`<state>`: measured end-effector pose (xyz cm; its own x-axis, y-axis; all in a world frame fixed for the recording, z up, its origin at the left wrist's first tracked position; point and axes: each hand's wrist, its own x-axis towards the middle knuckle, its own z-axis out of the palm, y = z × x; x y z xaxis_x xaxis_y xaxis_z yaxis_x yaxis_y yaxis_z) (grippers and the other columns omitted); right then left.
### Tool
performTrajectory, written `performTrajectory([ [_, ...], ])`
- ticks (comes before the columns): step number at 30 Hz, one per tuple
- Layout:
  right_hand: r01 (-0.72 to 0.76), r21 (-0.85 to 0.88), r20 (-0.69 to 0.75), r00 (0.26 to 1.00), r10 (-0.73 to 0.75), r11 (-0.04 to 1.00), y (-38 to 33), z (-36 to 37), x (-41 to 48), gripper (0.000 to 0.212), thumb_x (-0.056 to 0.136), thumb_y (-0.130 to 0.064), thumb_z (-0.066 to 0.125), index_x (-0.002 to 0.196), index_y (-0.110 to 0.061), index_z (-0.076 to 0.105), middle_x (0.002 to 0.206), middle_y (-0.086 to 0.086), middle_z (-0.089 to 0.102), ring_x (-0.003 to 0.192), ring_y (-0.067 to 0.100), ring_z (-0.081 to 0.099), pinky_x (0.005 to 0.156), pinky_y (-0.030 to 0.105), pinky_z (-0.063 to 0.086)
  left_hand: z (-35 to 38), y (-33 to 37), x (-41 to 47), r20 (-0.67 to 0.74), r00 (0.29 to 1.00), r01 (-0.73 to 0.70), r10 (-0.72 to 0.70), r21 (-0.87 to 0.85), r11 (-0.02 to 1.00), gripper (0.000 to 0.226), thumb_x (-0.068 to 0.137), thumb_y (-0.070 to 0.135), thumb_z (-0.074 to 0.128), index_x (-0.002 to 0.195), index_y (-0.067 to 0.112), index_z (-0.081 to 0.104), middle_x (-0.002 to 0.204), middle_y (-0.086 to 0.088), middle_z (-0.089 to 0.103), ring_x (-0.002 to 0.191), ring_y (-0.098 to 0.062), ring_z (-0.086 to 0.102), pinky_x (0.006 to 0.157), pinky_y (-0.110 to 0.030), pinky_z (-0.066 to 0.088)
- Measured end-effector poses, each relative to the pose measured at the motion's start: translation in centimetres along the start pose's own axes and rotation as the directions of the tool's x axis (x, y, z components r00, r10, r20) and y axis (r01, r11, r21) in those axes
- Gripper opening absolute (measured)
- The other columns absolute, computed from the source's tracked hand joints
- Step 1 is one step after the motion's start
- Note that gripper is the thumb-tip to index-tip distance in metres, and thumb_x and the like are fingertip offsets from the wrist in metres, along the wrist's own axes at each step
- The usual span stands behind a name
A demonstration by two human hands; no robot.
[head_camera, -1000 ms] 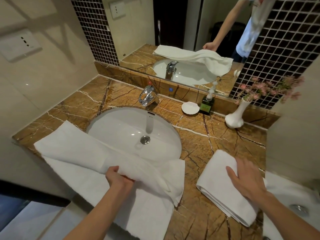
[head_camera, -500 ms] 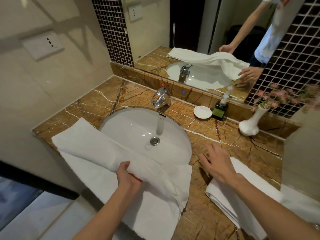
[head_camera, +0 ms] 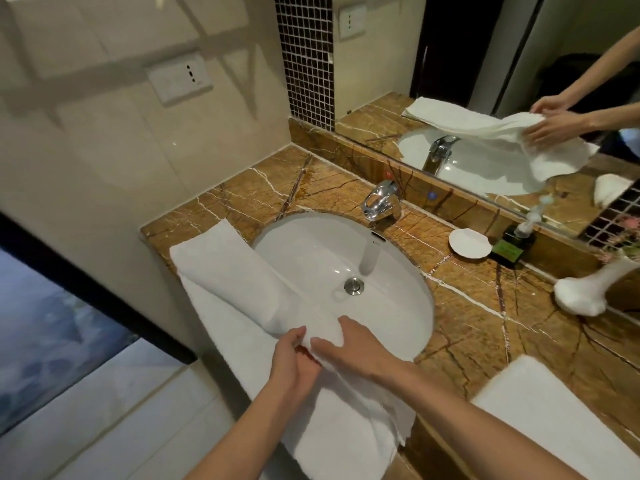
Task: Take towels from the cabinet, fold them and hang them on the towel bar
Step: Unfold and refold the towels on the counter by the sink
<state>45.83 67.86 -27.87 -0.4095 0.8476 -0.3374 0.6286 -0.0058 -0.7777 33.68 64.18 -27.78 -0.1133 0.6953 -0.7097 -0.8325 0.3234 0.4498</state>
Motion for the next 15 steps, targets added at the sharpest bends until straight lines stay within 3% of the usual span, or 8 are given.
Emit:
performTrajectory([
  [1,0.01,-0.031,-0.018,1.0,-0.011,0.999,-0.2,0.2,0.2,0.039,0.071,-0.058,0.062,0.088,-0.023,0.059,0.084,-0.003,0.065,0.076,0.014,0.063,0.067,0.043,0.053,-0.2,0.1,0.2,-0.013,1.0,0.002,-0.002,0.021,1.0,0.034,0.094,0.01,0.042,0.12,-0.007,0.055,0.089,-0.018,0.072,0.08,-0.027,0.066,0.068,-0.034,0.052],
  [3,-0.02,-0.084,-0.053,0.998,0.016,0.996,-0.7,0.2,0.4,0.049,0.066,-0.057,0.065,0.097,-0.02,0.056,0.091,-0.003,0.062,0.083,0.015,0.061,0.069,0.037,0.052,-0.5,0.3,0.3,-0.033,0.999,0.016,-0.015,0.041,0.999,0.031,0.096,0.009,0.043,0.122,-0.005,0.053,0.088,-0.016,0.072,0.074,-0.025,0.068,0.062,-0.032,0.055],
  [6,-0.023,-0.194,-0.095,0.995,0.004,0.981,-0.9,0.4,1.0,0.061,0.068,-0.057,0.064,0.114,-0.02,0.05,0.105,-0.006,0.049,0.099,0.015,0.052,0.079,0.03,0.044,-0.9,0.4,0.4,-0.046,0.999,0.029,-0.028,0.016,0.999,0.031,0.097,0.008,0.043,0.123,-0.005,0.053,0.105,-0.02,0.068,0.094,-0.03,0.066,0.072,-0.038,0.054],
  [10,0.013,-0.227,-0.06,0.998,-0.027,0.974,-1.5,0.6,1.2,0.043,0.077,-0.041,0.063,0.109,-0.016,0.049,0.1,-0.002,0.051,0.091,0.015,0.046,0.071,0.029,0.037,-1.0,0.5,0.5,-0.042,0.999,0.028,-0.027,0.013,1.0,0.032,0.097,0.009,0.041,0.123,-0.005,0.054,0.11,-0.021,0.066,0.093,-0.03,0.066,0.066,-0.034,0.058],
  [12,-0.014,-0.193,-0.036,0.999,0.007,0.981,-1.8,0.4,1.3,0.037,0.079,-0.036,0.061,0.107,-0.015,0.049,0.1,0.002,0.059,0.087,0.019,0.051,0.067,0.03,0.036,-1.0,0.5,0.3,-0.034,0.999,0.039,-0.038,0.012,0.999,0.027,0.097,0.011,0.041,0.113,-0.003,0.058,0.102,-0.019,0.068,0.089,-0.028,0.065,0.069,-0.034,0.056],
  [15,-0.054,-0.129,-0.03,0.998,0.05,0.99,-2.4,-0.1,1.8,0.021,0.08,-0.029,0.062,0.09,-0.019,0.046,0.091,0.0,0.057,0.086,0.021,0.053,0.064,0.03,0.037,-1.4,0.6,0.0,-0.014,0.999,0.045,-0.045,0.002,0.999,0.019,0.096,0.012,0.043,0.098,0.001,0.059,0.093,-0.015,0.065,0.083,-0.026,0.062,0.057,-0.032,0.056],
])
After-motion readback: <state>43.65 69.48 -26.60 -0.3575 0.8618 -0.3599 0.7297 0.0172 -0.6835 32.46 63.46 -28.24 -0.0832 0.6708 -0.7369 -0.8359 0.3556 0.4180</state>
